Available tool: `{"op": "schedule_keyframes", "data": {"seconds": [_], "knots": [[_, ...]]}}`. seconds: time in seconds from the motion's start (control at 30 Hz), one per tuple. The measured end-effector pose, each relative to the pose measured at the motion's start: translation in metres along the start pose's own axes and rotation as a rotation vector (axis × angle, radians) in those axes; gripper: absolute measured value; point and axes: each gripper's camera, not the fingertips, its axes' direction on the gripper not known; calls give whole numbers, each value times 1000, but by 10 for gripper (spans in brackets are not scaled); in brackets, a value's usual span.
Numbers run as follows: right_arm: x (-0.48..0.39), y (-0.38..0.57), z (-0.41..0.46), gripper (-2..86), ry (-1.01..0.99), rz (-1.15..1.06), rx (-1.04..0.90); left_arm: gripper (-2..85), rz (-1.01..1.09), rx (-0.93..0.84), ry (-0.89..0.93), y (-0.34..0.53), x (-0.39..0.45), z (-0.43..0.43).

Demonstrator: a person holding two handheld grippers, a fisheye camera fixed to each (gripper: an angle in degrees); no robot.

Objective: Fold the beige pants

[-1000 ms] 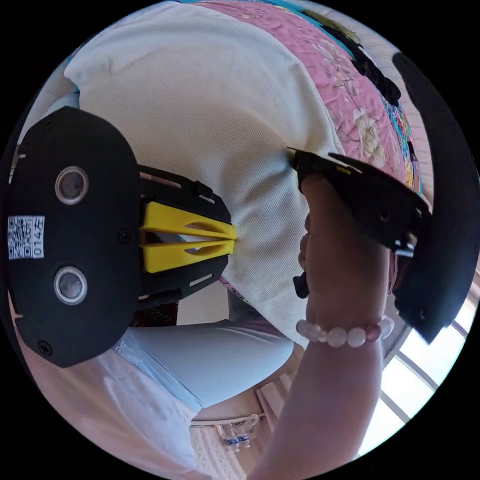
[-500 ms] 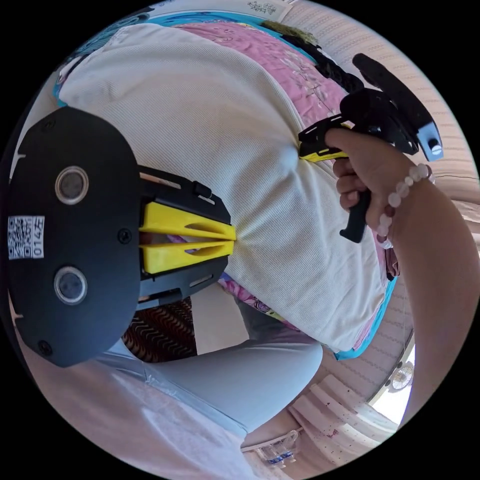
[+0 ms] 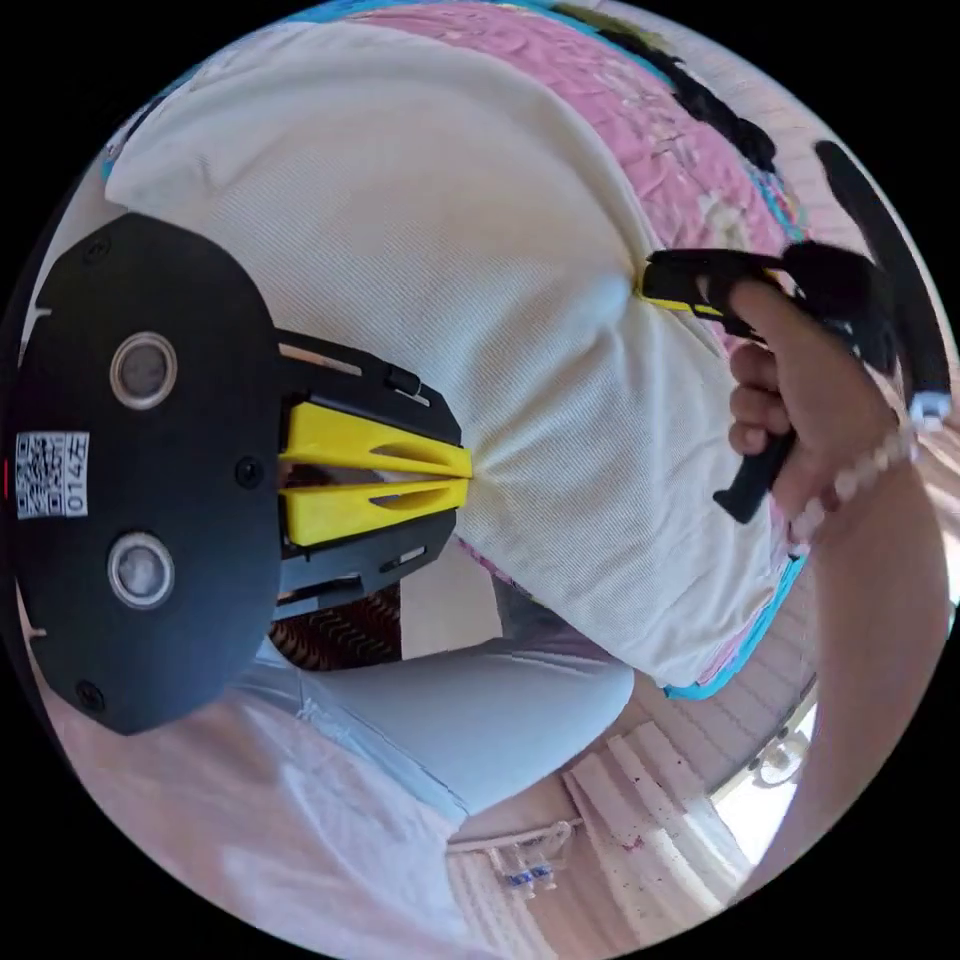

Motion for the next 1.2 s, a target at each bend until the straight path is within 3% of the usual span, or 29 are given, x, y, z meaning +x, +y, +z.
{"op": "schedule_keyframes", "data": {"seconds": [0.03,0.13,0.27,0.33,0.53,0.63,0.73,0.87,0.93,1.03,1.2], "knots": [[11,20,-15,-10,-62,-39,39,-10,-44,-59,173,-2,-15,4],[55,97,-55,-10,-204,14,194,-10,-108,-127,432,1,-35,16],[130,227,-80,-8,-247,299,314,-9,-37,31,337,6,-24,3],[181,329,-88,-3,-274,572,393,-7,32,86,305,0,-11,0],[268,562,-82,103,-348,1250,587,31,348,133,0,-50,35,-2],[296,625,-76,125,-416,1394,670,82,437,102,-54,-102,46,2],[324,658,-74,135,-447,1492,746,107,465,51,-50,-159,56,14],[364,672,-73,155,-361,1595,654,114,492,56,-45,-217,75,34],[386,684,-67,147,-413,1665,664,114,519,42,-70,-251,93,51],[408,696,-65,114,-529,1656,747,112,565,0,-81,-287,116,78],[417,719,-70,66,-555,1626,859,113,595,-100,-110,-331,145,132]]}}
